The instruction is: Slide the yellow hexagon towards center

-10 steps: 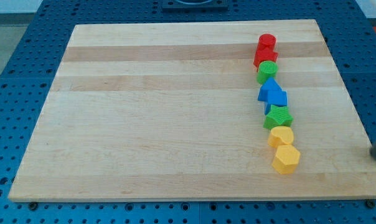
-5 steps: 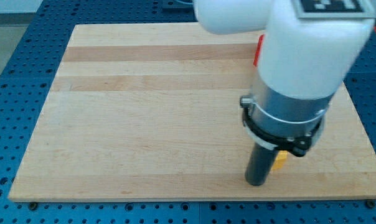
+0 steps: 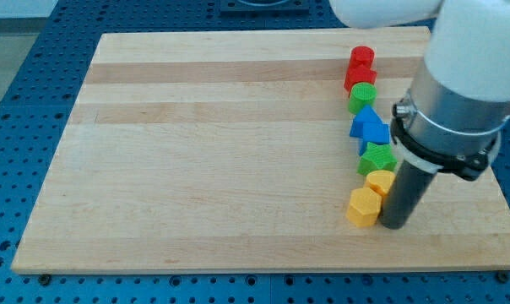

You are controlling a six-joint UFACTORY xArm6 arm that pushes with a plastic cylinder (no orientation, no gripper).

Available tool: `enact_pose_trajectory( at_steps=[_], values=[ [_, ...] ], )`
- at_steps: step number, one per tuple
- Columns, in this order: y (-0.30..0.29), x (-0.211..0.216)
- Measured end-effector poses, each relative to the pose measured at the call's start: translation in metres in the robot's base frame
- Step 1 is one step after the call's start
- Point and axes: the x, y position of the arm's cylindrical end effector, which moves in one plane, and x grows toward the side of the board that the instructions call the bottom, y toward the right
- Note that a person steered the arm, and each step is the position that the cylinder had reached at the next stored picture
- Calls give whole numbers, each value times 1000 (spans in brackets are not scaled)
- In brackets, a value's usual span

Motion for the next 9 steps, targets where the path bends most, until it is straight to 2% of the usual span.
enact_pose_trajectory(
  at_steps=[3,6,8,9],
  values=[
    [-64,-1],
    [-129,-20],
    [-81,-49],
    [-83,-53]
  ],
)
